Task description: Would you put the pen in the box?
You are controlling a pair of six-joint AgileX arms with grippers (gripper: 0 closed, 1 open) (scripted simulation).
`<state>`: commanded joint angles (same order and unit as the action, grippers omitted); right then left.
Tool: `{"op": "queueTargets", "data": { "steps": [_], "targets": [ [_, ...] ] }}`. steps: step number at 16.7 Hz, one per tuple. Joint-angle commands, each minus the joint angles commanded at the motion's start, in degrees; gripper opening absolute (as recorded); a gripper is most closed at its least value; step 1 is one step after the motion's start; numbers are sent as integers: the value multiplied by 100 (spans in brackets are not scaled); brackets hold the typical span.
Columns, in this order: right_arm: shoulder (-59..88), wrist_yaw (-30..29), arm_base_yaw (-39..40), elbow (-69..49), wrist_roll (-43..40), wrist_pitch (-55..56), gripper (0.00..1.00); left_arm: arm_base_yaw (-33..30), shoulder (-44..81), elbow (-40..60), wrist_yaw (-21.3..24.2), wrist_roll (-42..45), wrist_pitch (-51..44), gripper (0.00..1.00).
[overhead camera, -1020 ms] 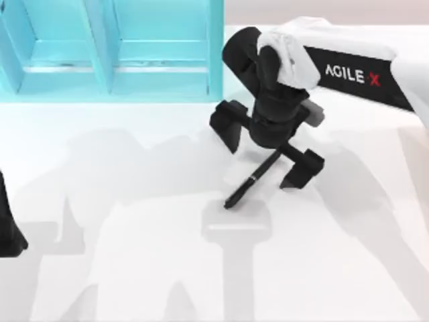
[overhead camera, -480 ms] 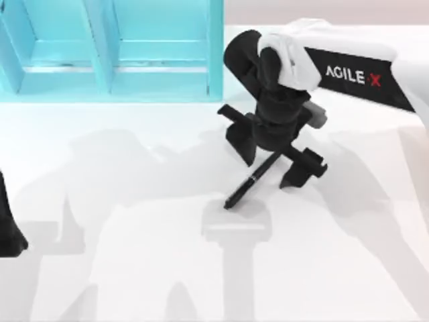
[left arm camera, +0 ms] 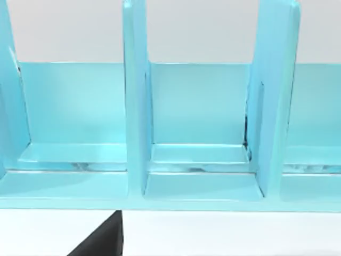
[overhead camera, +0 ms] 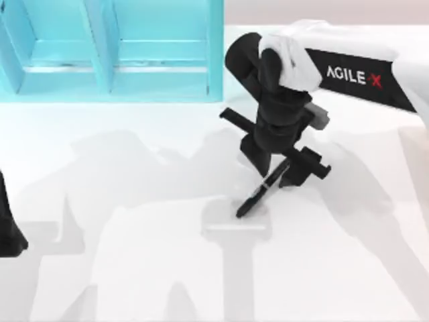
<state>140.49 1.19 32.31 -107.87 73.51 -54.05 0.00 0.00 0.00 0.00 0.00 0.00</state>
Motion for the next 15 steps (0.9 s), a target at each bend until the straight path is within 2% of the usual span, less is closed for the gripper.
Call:
{"op": "queueTargets", "data": {
  "steps": [3,4,6,15],
  "targets": [
    [0,0,0,0,0,0,0,0,0,0,0,0,0,100],
    [-408,-121,-42,64,-204,-402,0,0,0,0,0,0,0,100],
    [-384,-119,-17,-24,-204,-496,0,0,0,0,0,0,0,100],
    [-612,-118,-42,-1736,-209,-2446,0,0,0,0,0,0,0,100]
  ]
}}
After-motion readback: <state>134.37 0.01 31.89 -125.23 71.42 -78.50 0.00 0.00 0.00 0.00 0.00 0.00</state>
